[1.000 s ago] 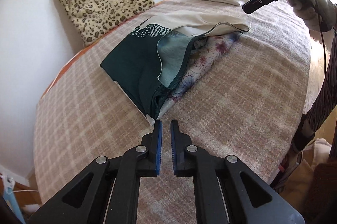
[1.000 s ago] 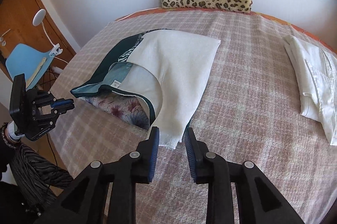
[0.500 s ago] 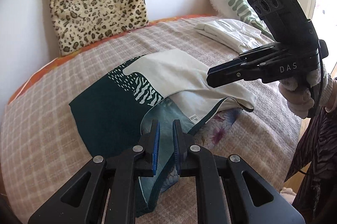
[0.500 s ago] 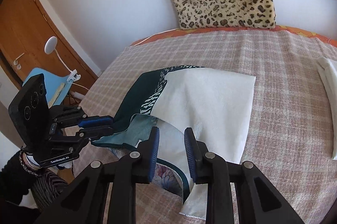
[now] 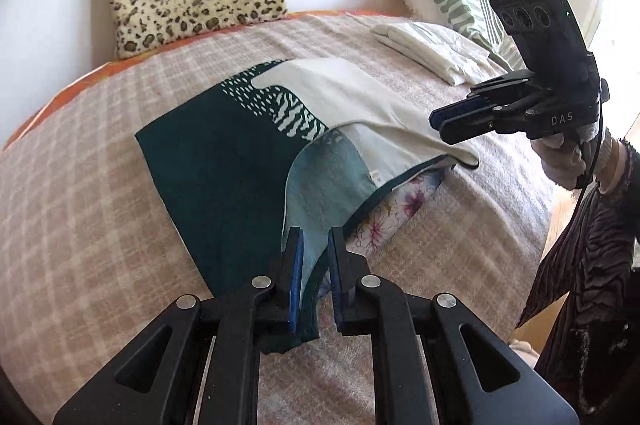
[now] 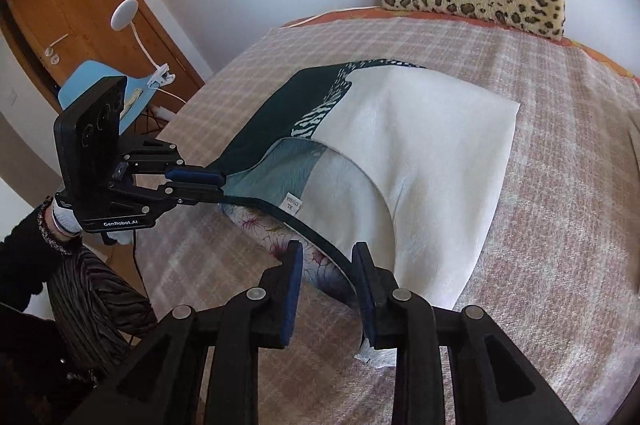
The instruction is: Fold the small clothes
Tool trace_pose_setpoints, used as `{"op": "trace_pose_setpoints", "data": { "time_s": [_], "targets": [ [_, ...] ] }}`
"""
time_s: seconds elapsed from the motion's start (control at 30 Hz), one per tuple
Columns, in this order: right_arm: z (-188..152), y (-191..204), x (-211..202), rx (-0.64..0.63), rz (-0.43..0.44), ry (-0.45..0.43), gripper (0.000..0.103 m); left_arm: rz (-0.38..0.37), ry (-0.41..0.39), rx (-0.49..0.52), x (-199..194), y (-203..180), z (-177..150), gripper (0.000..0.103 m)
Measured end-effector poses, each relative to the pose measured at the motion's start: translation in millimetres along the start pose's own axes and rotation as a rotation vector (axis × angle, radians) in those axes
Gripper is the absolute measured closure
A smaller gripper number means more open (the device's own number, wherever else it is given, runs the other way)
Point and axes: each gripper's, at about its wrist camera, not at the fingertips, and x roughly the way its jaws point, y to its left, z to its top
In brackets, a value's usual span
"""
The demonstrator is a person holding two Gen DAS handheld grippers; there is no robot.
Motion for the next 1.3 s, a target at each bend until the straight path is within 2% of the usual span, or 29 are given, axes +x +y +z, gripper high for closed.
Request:
{"op": "trace_pose_setpoints", "data": {
  "time_s": [0.1, 0.13, 0.17, 0.2, 0.33, 0.47, 0.57, 0.63, 0.77, 0.93, 1.03, 1.17, 1.3],
  "targets": [
    [27, -10, -11, 0.050, -0.022, -0.101, 0.075, 0.016, -0.090, -0.051, -11, 8, 31, 0.090],
    [34, -13, -11, 0.069, -0.038, -0.124, 0.076, 0.016, -0.119, -0.084, -11, 14, 40, 0.086],
    [44, -14, -8, 0.089, -0.046, -0.141, 0.078, 0.011, -0.147, -0.128, -9, 22, 48, 0.078],
    [53, -17, -4, 0.108, -0.051, -0.156, 0.078, 0.008, -0.163, -0.166, -5, 28, 55, 0.077],
    [91, -23, 23, 0.136, -0.064, -0.179, 0.081, -0.004, -0.123, -0.193, 32, 41, 70, 0.077],
    [112, -32, 50, 0.168, -0.041, -0.162, 0.080, -0.016, -0.047, -0.211, 65, 47, 66, 0.077],
    [110, -40, 74, 0.163, -0.071, -0.083, 0.080, 0.047, 0.053, -0.181, 83, 50, 53, 0.077],
    [101, -47, 91, 0.167, -0.111, -0.003, 0.081, 0.048, 0.092, -0.196, 88, 57, 41, 0.077],
    [98, -52, 79, 0.152, -0.097, -0.011, 0.078, 0.031, 0.076, -0.190, 70, 61, 38, 0.077],
    [111, -59, 46, 0.194, -0.044, -0.162, 0.078, 0.035, -0.057, -0.238, 43, 67, 62, 0.077],
    [122, -57, 55, 0.215, -0.022, -0.177, 0.078, 0.040, -0.097, -0.289, 47, 75, 76, 0.077],
    [130, -51, 87, 0.206, -0.026, -0.126, 0.078, 0.067, -0.062, -0.327, 74, 88, 82, 0.077],
    [126, -54, 120, 0.194, -0.098, -0.006, 0.082, 0.132, 0.048, -0.326, 104, 100, 68, 0.077]
  ]
}}
